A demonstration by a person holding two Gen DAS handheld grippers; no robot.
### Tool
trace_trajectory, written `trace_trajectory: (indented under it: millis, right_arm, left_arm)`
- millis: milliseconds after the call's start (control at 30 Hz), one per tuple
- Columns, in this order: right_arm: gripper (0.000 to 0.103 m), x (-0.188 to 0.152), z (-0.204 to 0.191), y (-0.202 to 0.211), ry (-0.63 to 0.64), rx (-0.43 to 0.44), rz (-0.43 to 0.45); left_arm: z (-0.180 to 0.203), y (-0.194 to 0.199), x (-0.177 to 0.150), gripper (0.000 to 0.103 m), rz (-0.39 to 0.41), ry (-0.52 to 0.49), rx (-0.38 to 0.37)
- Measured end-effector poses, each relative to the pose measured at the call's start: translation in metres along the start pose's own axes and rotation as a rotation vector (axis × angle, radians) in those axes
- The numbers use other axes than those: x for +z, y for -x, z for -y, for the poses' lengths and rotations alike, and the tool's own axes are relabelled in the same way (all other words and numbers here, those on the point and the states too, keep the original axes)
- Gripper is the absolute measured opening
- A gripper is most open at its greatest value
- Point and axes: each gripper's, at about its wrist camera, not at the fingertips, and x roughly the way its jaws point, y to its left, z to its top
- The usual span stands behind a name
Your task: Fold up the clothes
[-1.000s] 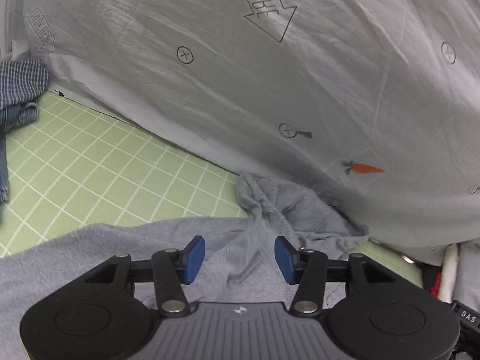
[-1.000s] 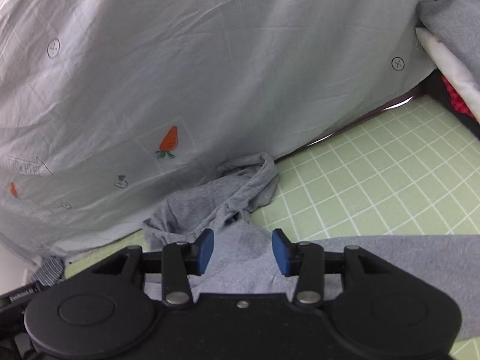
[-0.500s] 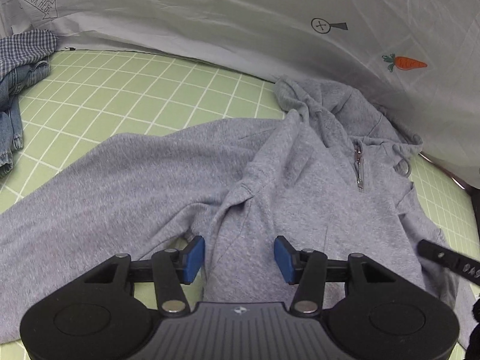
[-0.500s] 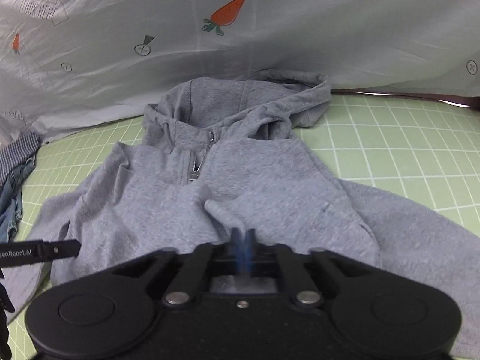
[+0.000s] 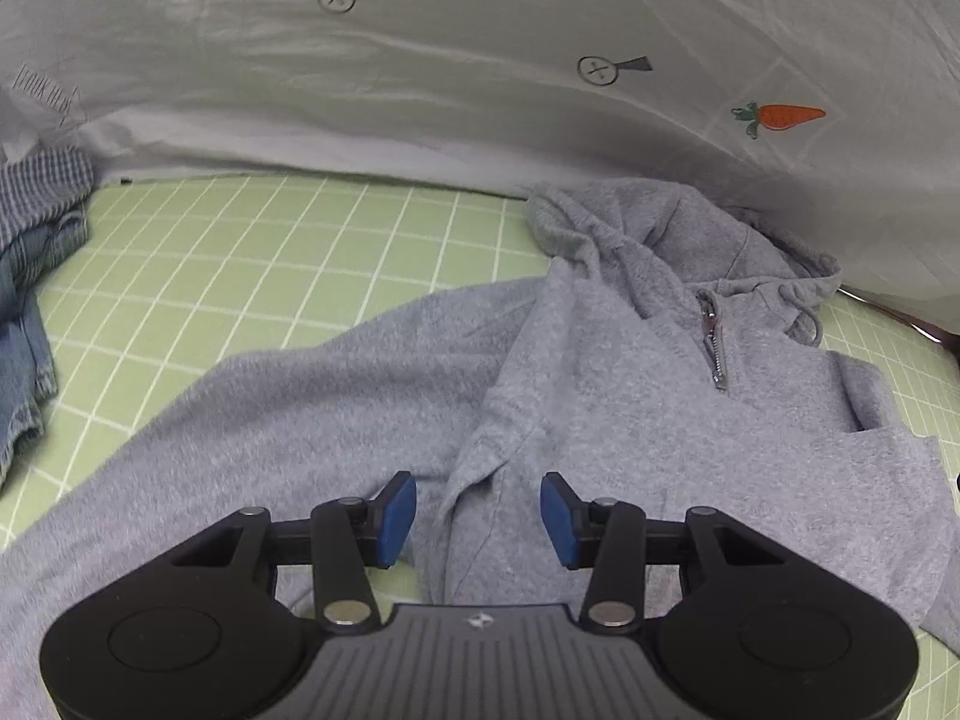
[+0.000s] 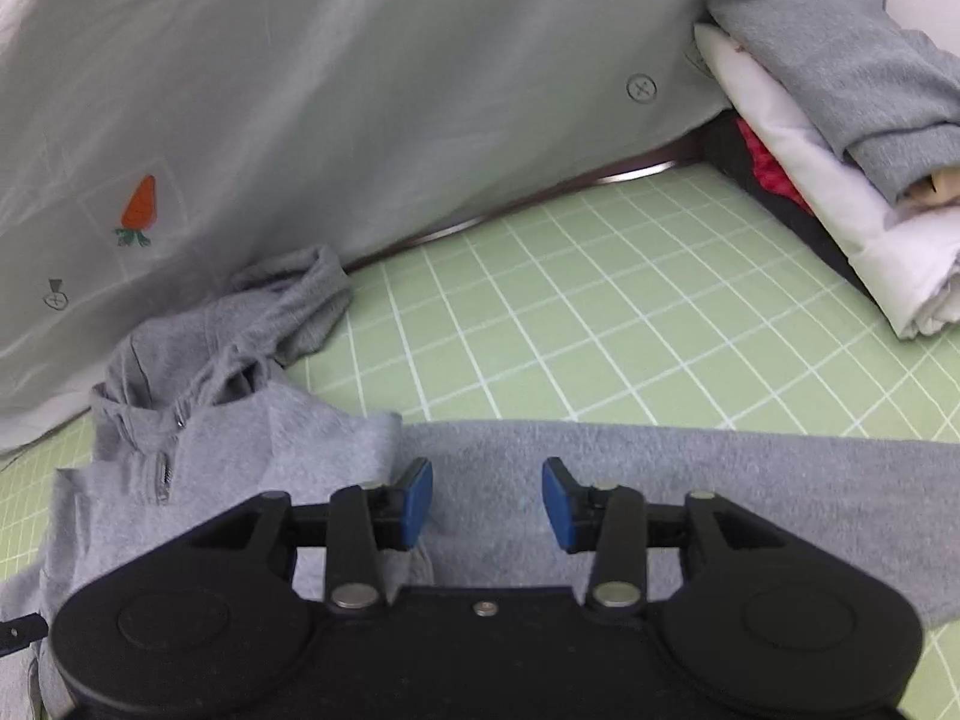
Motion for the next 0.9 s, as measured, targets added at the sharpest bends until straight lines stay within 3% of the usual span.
trace_trajectory:
  millis: [267, 367, 400, 433, 467, 600, 733, 767, 800, 833, 867, 900]
  right_arm:
    - [0.063, 0.009, -0.026, -0.027, 0.009, 0.071, -0.056]
    - [0.064, 0.006, -0.030, -0.032, 0.017, 0.068, -0.066]
    - [0.050, 0.006, -0.028, -0.032, 0.007, 0.080, -0.072]
    - [0.036, 0.006, -0.026, -0.032, -0.007, 0.095, -0.080]
    - [0.003, 0.006, -0.025, -0.032, -0.020, 0.111, -0.087]
    - [0.003, 0.019, -0.023, -0.008, -0.035, 0.183, -0.034]
    - [0.003, 0.052, -0.039, 0.019, -0.025, 0.274, 0.084]
    - [0.004, 0.059, -0.043, 0.012, -0.030, 0.281, 0.095]
    - [0.016, 0.064, -0.048, 0.004, -0.036, 0.285, 0.100]
    - [0.033, 0.070, -0.052, -0.004, -0.042, 0.290, 0.104]
    - [0.064, 0.076, -0.056, -0.013, -0.048, 0.294, 0.109]
    - [0.062, 0.075, -0.057, -0.018, -0.044, 0.285, 0.091]
  left_arm:
    - [0.026, -0.039, 0.025, 0.047, -0.032, -0.092, -0.017]
    - [0.027, -0.049, 0.027, 0.039, -0.045, -0.101, 0.009]
    - [0.025, -0.050, 0.026, 0.023, -0.046, -0.096, 0.007]
    - [0.023, -0.050, 0.026, 0.018, -0.043, -0.088, -0.003]
    - [0.019, -0.048, 0.025, 0.015, -0.035, -0.075, -0.023]
    - [-0.005, -0.014, 0.034, 0.010, 0.039, 0.045, -0.095]
    - [-0.045, 0.019, 0.059, 0.011, 0.167, 0.285, -0.172]
    - [-0.053, 0.018, 0.065, 0.012, 0.194, 0.337, -0.165]
    - [-0.057, 0.009, 0.070, 0.015, 0.205, 0.360, -0.121]
    - [-0.057, -0.002, 0.075, 0.021, 0.197, 0.357, -0.048]
    - [-0.055, -0.012, 0.078, 0.020, 0.177, 0.341, 0.039]
    - [-0.053, -0.018, 0.079, 0.020, 0.162, 0.322, 0.088]
